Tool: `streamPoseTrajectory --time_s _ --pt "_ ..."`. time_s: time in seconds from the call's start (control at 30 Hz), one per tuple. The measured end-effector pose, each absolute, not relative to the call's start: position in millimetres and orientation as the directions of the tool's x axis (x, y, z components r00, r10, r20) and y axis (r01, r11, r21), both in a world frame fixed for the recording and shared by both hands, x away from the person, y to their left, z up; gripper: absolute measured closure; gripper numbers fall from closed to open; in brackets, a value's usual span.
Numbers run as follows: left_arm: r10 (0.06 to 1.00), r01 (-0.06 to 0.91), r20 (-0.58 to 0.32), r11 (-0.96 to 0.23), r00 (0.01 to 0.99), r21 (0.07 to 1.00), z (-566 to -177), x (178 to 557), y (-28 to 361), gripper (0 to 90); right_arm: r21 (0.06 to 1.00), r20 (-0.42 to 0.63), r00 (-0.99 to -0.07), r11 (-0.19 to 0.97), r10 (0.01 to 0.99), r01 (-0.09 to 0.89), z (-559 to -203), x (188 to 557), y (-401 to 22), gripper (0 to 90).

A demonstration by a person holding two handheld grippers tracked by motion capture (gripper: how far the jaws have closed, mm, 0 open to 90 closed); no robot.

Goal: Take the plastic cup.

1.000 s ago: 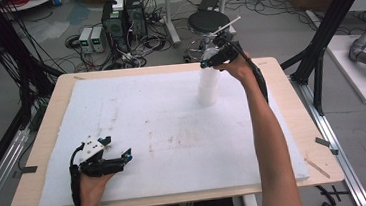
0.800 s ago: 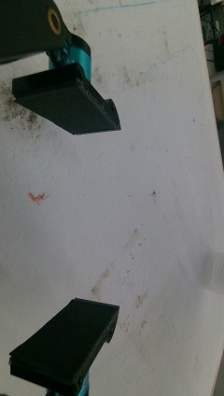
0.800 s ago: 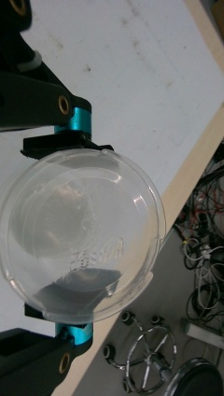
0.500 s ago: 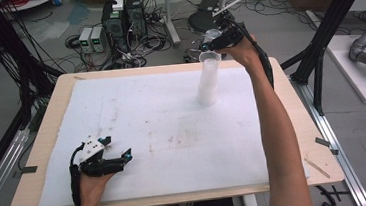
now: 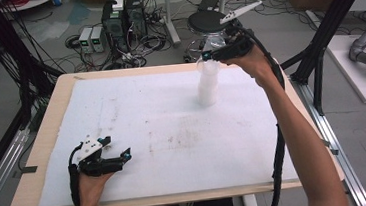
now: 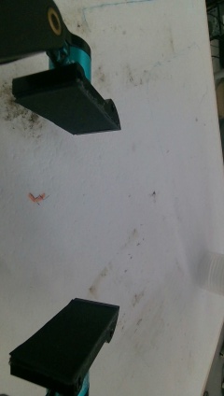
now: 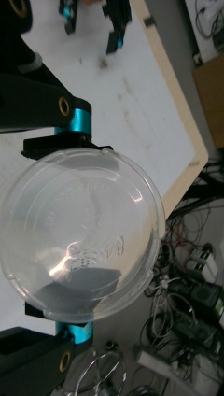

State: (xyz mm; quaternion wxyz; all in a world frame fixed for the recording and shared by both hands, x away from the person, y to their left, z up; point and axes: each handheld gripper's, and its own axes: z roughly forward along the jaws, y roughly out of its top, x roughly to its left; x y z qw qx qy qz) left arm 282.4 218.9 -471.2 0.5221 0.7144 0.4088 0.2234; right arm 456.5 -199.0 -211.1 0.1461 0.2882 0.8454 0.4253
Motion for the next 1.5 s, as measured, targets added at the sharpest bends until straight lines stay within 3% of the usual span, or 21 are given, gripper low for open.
streamPoseTrajectory --time_s 0.67,1.5 --pt "0.813 0.334 -0.09 -0.133 0.575 0.933 -471 280 218 10.6 0.867 0.005 -0.923 0.459 0.384 0.195 -261 338 -207 41.4" --pt "0.799 0.336 -0.083 -0.155 0.596 0.929 -471 282 216 10.7 0.93 0.038 -0.97 0.347 0.238 0.121 -357 304 -193 41.5"
